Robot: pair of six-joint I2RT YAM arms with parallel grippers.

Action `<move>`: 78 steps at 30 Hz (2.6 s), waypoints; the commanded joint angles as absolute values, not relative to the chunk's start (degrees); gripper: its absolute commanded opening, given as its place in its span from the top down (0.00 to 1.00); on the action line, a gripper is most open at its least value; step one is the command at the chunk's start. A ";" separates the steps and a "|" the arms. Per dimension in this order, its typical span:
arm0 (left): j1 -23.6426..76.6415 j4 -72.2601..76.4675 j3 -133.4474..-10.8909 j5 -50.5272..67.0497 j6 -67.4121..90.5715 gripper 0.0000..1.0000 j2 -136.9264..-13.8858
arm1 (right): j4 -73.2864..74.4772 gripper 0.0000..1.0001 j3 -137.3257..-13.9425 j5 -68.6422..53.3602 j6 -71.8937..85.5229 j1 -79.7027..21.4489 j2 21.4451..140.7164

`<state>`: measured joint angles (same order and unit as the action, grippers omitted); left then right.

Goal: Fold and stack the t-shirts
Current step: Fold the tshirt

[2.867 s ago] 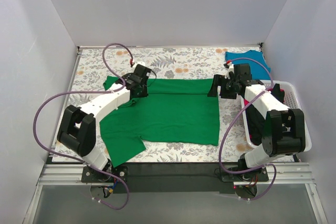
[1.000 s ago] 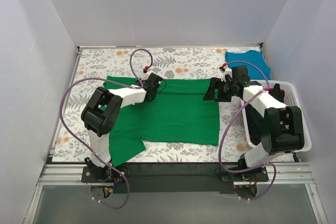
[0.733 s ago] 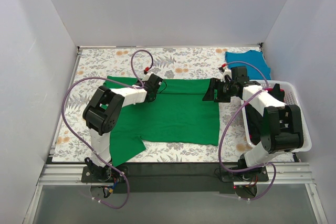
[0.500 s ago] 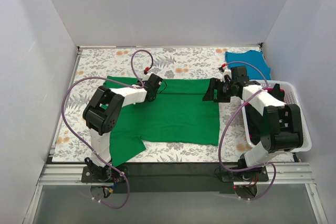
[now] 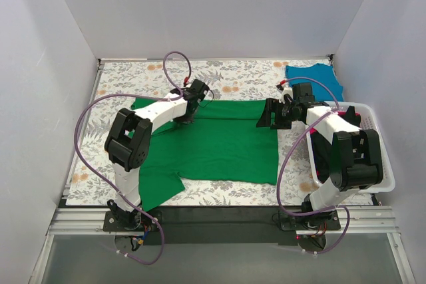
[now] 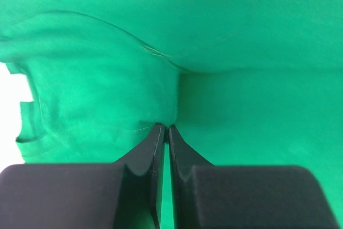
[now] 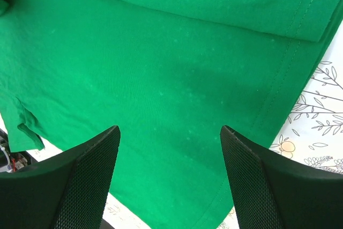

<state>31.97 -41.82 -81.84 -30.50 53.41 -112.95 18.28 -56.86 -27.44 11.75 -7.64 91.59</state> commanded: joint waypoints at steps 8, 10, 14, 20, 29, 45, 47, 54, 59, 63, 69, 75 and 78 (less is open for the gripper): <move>32.08 -56.42 -88.50 -17.58 59.41 0.84 -115.84 | 18.63 0.18 -59.68 -28.48 10.55 -7.82 92.37; 32.17 -57.48 -88.51 -17.93 60.11 0.71 -116.63 | 18.72 0.18 -59.94 -28.56 10.63 -7.82 92.63; 32.08 -58.10 -89.56 -19.34 61.70 0.44 -115.15 | 18.90 0.18 -61.26 -28.30 10.81 -7.82 92.99; 28.31 -52.75 -87.11 -17.50 67.49 0.36 -106.28 | 18.90 0.19 -63.01 -27.60 11.51 -7.82 93.69; 6.34 -35.17 -62.59 -2.65 78.65 0.49 -87.72 | 18.90 0.22 -63.90 -29.71 11.69 -8.17 94.39; 0.88 -26.72 -57.21 -3.60 75.50 0.59 -92.72 | 18.81 0.24 -62.58 -30.85 11.07 -8.44 93.96; 0.79 -26.81 -57.48 -4.83 75.15 0.59 -92.72 | 18.81 0.23 -62.49 -30.85 10.99 -8.35 93.78; 0.88 -27.07 -56.43 -8.96 73.48 0.56 -92.72 | 18.81 0.23 -61.96 -30.67 10.90 -8.44 93.87; 0.88 -26.19 -55.20 -8.62 72.95 0.60 -93.86 | 18.90 0.24 -62.05 -30.67 10.90 -8.35 94.13; 0.88 -26.19 -55.37 -7.21 72.77 0.69 -94.75 | 18.90 0.24 -61.88 -30.59 10.90 -8.44 93.78; 0.88 -27.24 -55.02 -6.85 72.60 0.88 -93.34 | 18.81 0.24 -61.61 -30.41 10.81 -8.44 93.69; 0.88 -30.40 -56.51 -7.12 72.68 1.00 -91.24 | 18.81 0.24 -61.61 -30.32 10.72 -8.44 93.60; 0.88 -33.30 -57.74 -7.56 73.12 1.00 -90.27 | 18.81 0.24 -61.70 -29.97 10.72 -8.35 93.34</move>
